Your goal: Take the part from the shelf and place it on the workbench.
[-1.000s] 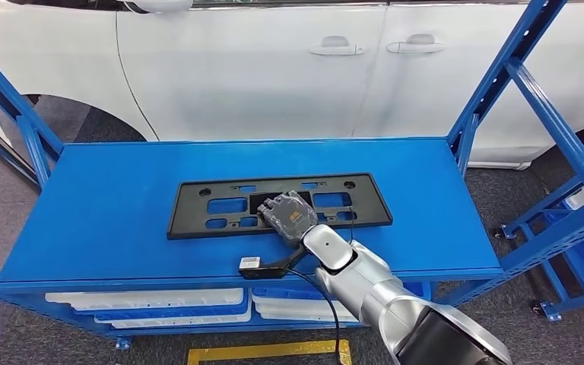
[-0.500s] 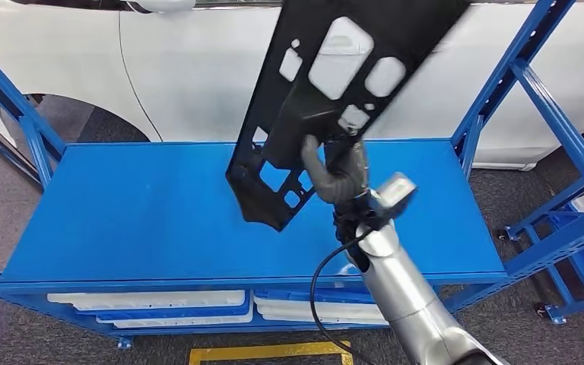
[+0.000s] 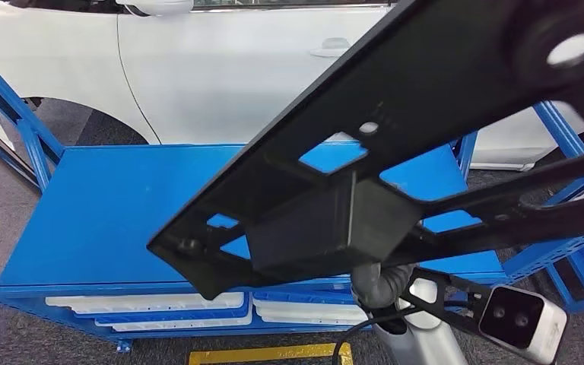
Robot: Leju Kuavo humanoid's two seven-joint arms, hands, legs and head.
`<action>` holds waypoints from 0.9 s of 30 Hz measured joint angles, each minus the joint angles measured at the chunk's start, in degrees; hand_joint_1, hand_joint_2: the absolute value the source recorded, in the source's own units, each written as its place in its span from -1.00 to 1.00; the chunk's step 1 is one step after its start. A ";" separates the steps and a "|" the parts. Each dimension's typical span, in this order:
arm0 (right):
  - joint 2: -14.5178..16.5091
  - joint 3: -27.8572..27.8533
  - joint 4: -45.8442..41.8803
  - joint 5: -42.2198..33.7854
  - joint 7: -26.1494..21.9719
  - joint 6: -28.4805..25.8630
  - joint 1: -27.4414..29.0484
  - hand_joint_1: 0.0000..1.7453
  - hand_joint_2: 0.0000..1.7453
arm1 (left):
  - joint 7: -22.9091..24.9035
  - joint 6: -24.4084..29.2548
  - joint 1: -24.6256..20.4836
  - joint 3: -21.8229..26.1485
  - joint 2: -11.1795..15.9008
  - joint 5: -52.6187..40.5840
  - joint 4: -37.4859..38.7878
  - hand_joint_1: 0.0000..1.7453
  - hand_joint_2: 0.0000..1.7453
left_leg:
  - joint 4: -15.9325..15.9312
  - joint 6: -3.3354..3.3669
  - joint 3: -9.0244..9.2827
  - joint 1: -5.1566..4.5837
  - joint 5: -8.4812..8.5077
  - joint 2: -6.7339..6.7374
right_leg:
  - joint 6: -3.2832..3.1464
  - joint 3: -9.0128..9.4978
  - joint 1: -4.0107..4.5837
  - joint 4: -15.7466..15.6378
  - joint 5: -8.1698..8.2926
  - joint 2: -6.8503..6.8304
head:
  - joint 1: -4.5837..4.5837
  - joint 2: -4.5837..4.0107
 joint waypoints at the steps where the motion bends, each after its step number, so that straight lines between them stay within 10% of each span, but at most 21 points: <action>1: -0.07 0.52 -0.40 0.55 0.04 -0.63 0.20 1.00 1.00 | 1.13 0.39 0.02 0.10 -0.03 -0.02 0.00 -1.00 1.00 | -0.18 0.37 -0.07 0.10 0.27 0.06 | 0.27 -0.07 -0.05 0.15 -0.18 0.04 | 0.00 0.00; 6: -1.33 1.97 -1.52 2.38 0.03 -3.91 0.89 1.00 1.00 | 4.86 2.04 0.05 0.69 -0.09 -0.18 0.00 -1.00 1.00 | -0.74 1.57 -1.81 0.32 2.12 0.34 | 1.55 -4.71 -0.53 13.40 -9.89 0.13 | 0.02 0.00; 8: -2.06 2.27 -1.75 3.16 0.04 -4.70 1.31 1.00 1.00 | 5.60 2.96 0.09 0.75 -0.04 -0.54 0.00 -1.00 1.00 | -0.68 1.45 -2.86 0.29 2.69 0.31 | 1.69 -5.07 -0.68 16.61 -11.01 0.12 | 0.02 0.00; 15: -3.92 3.07 -3.45 4.69 0.03 -7.26 1.50 1.00 1.00 | 6.28 4.22 0.37 0.75 0.05 -1.32 0.00 -1.00 1.00 | -0.78 -0.06 -4.21 0.36 4.88 0.20 | 0.41 6.76 -0.09 -1.34 -5.21 0.14 | 0.00 0.00; 19: -4.73 3.23 -4.35 4.78 0.01 -8.29 1.68 1.00 1.00 | 6.06 3.64 0.60 0.73 0.40 -1.60 0.00 -1.00 1.00 | 0.11 -1.32 -4.92 0.46 4.04 0.18 | -1.15 5.50 -0.21 -1.79 -3.37 -0.05 | 0.01 0.00; 22: -5.20 3.23 -5.08 4.81 0.02 -8.63 2.18 1.00 1.00 | 5.62 3.19 0.72 0.73 0.68 -1.80 0.00 -1.00 1.00 | 9.37 -1.62 -7.73 0.52 -4.03 0.20 | -2.00 3.63 -0.09 -1.89 -1.70 -0.19 | -0.01 0.00; 24: -5.66 3.20 -5.53 4.92 0.04 -8.63 2.75 1.00 1.00 | 5.31 3.03 0.71 0.73 0.99 -1.87 0.00 -1.00 1.00 | 15.28 -1.71 -8.44 0.51 -6.45 0.21 | -2.15 2.22 0.23 -1.68 -0.73 -0.21 | -0.01 0.00; 27: -6.23 3.02 -6.27 4.97 0.04 -8.45 3.42 1.00 1.00 | 5.09 2.71 0.67 0.70 1.54 -2.01 0.00 -1.00 1.00 | 9.98 -0.88 -2.31 0.19 -3.47 0.20 | -2.12 0.25 0.65 -1.08 0.41 -0.18 | -0.01 0.00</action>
